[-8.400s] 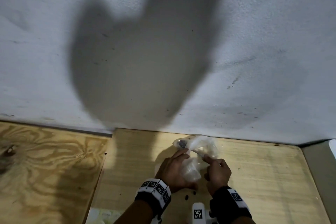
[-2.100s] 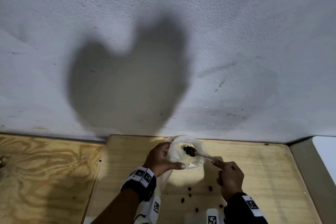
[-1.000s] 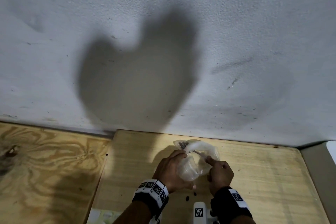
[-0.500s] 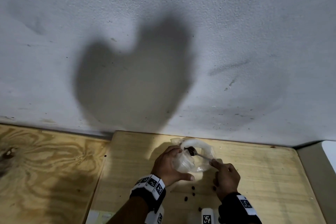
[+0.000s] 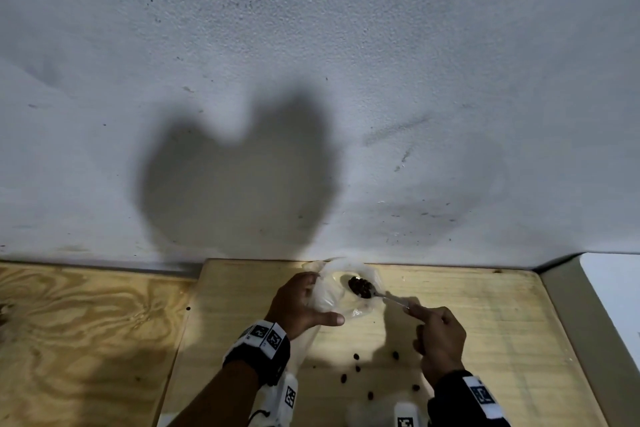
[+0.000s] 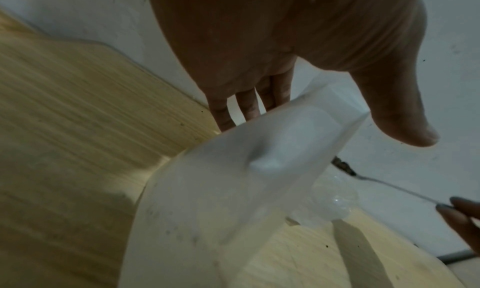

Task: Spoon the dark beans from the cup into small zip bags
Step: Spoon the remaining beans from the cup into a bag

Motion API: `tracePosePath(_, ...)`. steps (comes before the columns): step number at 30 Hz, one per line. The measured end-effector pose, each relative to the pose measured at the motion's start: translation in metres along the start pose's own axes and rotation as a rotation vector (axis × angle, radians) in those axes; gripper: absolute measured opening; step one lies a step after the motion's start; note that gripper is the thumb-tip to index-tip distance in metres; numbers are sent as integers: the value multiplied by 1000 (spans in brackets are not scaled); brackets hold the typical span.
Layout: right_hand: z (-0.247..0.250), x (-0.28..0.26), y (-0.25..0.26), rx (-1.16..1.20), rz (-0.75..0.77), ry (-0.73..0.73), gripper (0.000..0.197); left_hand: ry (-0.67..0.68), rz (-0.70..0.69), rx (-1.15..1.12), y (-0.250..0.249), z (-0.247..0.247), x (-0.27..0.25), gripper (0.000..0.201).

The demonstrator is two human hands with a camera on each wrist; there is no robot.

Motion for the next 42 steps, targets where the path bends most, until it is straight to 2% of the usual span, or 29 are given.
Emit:
tracePosePath(5,3,-13,23,67,69,103,41,11,5,29,-3,-5,-2,113)
tracePosePath(12,-9,-31,54,-108,293,223,30,13,20,31,-4,-12,-3,113)
tracePosePath(16,-26,-34,75,-300,516,258,33,13,28,19,-8,-12,-3,92)
tracePosePath(19,-41,-44,92,-503,738,352,32,16,46,3,-9,-11,-4,83)
tracePosePath(23,-60,-62,112,-672,972,544,29,20,90,-35,-7,-10,-3,97)
tracePosePath(25,-63,-66,119,-734,1042,568,29,26,91,-62,-7,-11,-2,91)
tracePosePath(27,-62,-67,125,-711,1051,564,28,28,95,-76,-6,-10,-2,93)
tracePosePath(29,-56,-62,129,-585,1004,504,24,22,110,-80,-4,-9,-3,101)
tracePosePath(32,-35,-45,128,-413,930,278,22,24,136,-69,0,-8,-4,121)
tracePosePath(34,-21,-34,118,-385,883,174,20,17,134,-69,0,-7,-6,124)
tracePosePath(37,-15,-22,95,-429,825,148,16,-13,103,-92,4,-2,-13,118)
tracePosePath(40,-25,-12,75,-509,785,163,20,-59,98,-143,10,6,-24,103)
tracePosePath(42,-36,-1,64,-567,754,165,22,-90,111,-171,16,11,-30,101)
Point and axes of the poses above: each hand's wrist, its own x-axis towards the middle knuckle, its own z-axis out of the back of the hand, y = z × x, the point moved 3 cm from there along x, towards the middle knuckle, and after that the axes turned 9 degrees about -x, right-handed, at the moved point
